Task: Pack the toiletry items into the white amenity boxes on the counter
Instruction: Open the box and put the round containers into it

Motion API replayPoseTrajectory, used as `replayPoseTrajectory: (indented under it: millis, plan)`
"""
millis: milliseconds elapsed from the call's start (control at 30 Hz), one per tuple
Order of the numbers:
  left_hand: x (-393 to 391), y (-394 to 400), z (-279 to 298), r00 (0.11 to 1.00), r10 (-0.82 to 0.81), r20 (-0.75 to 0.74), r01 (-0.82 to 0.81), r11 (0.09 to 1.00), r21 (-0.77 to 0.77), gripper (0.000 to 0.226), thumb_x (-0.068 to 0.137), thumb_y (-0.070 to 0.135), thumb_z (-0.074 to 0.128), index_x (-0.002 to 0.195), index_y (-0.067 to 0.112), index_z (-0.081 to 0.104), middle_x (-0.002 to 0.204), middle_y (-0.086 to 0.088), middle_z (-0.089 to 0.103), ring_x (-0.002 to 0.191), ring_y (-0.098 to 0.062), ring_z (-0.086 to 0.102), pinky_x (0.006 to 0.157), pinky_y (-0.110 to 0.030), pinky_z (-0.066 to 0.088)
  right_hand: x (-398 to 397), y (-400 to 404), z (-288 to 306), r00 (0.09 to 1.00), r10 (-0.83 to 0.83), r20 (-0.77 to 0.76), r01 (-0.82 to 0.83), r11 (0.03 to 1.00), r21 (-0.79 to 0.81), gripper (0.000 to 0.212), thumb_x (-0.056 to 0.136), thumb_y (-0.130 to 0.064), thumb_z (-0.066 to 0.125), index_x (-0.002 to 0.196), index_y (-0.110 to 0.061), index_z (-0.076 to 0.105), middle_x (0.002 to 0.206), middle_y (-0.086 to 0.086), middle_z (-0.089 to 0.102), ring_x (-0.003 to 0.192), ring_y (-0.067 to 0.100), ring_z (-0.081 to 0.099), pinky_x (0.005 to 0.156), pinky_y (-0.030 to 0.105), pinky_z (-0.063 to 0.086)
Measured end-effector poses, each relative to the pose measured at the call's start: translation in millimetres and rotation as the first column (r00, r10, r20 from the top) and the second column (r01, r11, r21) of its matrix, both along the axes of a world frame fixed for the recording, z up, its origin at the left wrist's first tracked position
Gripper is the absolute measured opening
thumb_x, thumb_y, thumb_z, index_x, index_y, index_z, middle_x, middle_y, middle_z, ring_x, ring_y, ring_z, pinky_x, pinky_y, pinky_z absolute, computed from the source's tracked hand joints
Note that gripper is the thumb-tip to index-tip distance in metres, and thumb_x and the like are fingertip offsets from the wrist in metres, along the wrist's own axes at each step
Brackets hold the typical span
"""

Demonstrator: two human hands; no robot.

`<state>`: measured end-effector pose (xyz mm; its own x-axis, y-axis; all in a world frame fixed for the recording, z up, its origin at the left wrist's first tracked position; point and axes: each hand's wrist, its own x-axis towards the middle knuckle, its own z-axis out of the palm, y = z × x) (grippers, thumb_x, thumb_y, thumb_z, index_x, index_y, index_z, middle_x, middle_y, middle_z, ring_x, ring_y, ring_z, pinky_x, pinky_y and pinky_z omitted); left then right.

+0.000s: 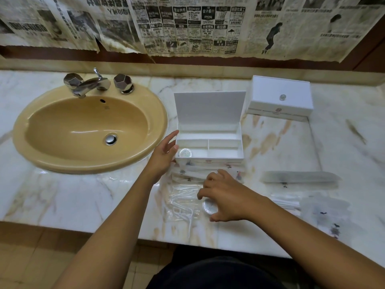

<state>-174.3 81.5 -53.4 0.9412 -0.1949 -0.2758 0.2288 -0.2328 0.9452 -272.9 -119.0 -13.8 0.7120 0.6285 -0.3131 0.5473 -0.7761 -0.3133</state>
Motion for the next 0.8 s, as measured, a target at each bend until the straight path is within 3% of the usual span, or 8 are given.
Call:
replayPoseTrajectory:
  millis: [100, 200, 333, 433, 533, 667, 800]
  plan:
    - [-0.1, -1.0, -0.3, 1.000, 0.004, -0.003, -0.004, 1.000, -0.001, 0.043, 0.104, 0.018, 0.046, 0.143, 0.035, 0.043, 0.143, 0.003, 0.045, 0.129, -0.001, 0.038, 0.067, -0.002, 0.045, -1.3, 0.4, -4.3, 0.999, 0.032, 0.020, -0.032, 0.999, -0.003, 0.040, 0.076, -0.036, 0.068, 0.114, -0.024, 0.061, 0.104, -0.006, 0.058, 0.111, 0.018, 0.041, 0.109, 0.040, 0.022]
    - [-0.2, -1.7, 0.3, 1.000, 0.007, -0.011, -0.007, 1.000, -0.003, 0.043, 0.104, 0.017, 0.046, 0.143, 0.035, 0.043, 0.143, 0.001, 0.045, 0.129, -0.002, 0.037, 0.064, -0.003, 0.046, -1.6, 0.8, -6.0, 0.998, 0.040, 0.038, -0.040, 0.999, -0.007, 0.030, 0.079, -0.030, 0.065, 0.107, -0.020, 0.064, 0.096, -0.004, 0.058, 0.108, 0.020, 0.043, 0.112, 0.044, 0.018]
    - [-0.6, -1.0, 0.2, 1.000, 0.002, -0.006, -0.002, 1.000, 0.000, 0.043, 0.104, 0.018, 0.046, 0.144, 0.035, 0.043, 0.140, 0.000, 0.047, 0.122, 0.003, 0.042, 0.065, -0.007, 0.048, 0.7, 3.9, -4.5, 1.000, -0.003, 0.004, 0.003, 0.999, 0.050, 0.032, 0.078, -0.034, 0.064, 0.107, -0.023, 0.063, 0.095, -0.007, 0.057, 0.108, 0.016, 0.041, 0.113, 0.042, 0.018]
    - [-0.7, -0.4, 0.7, 1.000, -0.002, -0.005, 0.002, 1.000, 0.007, 0.044, 0.104, 0.019, 0.046, 0.144, 0.035, 0.043, 0.135, 0.004, 0.049, 0.115, 0.010, 0.045, 0.067, -0.007, 0.048, 6.8, 6.7, 5.3, 0.996, -0.084, -0.030, 0.087, 0.987, 0.137, 0.035, 0.081, -0.040, 0.064, 0.113, -0.026, 0.061, 0.102, -0.009, 0.057, 0.109, 0.011, 0.040, 0.101, 0.028, 0.019]
    - [-1.0, -0.4, 0.8, 1.000, -0.003, 0.001, 0.003, 1.000, 0.001, 0.044, 0.104, 0.018, 0.046, 0.145, 0.033, 0.043, 0.133, 0.008, 0.049, 0.107, 0.020, 0.050, 0.069, -0.008, 0.049, 19.0, 11.3, 17.5, 0.982, -0.183, -0.049, 0.189, 0.956, 0.226, 0.041, 0.081, -0.043, 0.066, 0.119, -0.027, 0.060, 0.113, -0.011, 0.059, 0.110, 0.009, 0.043, 0.095, 0.027, 0.030]
    - [-0.5, 1.0, -1.4, 1.000, -0.012, 0.017, 0.012, 1.000, -0.004, 0.044, 0.103, 0.017, 0.047, 0.144, 0.034, 0.043, 0.142, 0.010, 0.045, 0.129, 0.002, 0.040, 0.076, -0.009, 0.049, 40.0, 15.5, 25.5, 0.943, -0.327, -0.062, 0.331, 0.901, 0.281, 0.042, 0.081, -0.045, 0.068, 0.119, -0.031, 0.058, 0.109, -0.012, 0.061, 0.105, 0.008, 0.050, 0.086, 0.026, 0.042]
    - [1.2, 2.2, -2.7, 1.000, -0.012, 0.002, 0.012, 1.000, -0.021, 0.044, 0.103, 0.019, 0.048, 0.143, 0.036, 0.043, 0.139, 0.014, 0.046, 0.129, 0.004, 0.038, 0.083, -0.015, 0.050, 65.2, 19.8, 30.1, 0.875, -0.484, -0.017, 0.469, 0.837, 0.283, 0.040, 0.081, -0.046, 0.067, 0.114, -0.027, 0.055, 0.106, -0.009, 0.063, 0.099, 0.013, 0.055, 0.076, 0.027, 0.043]
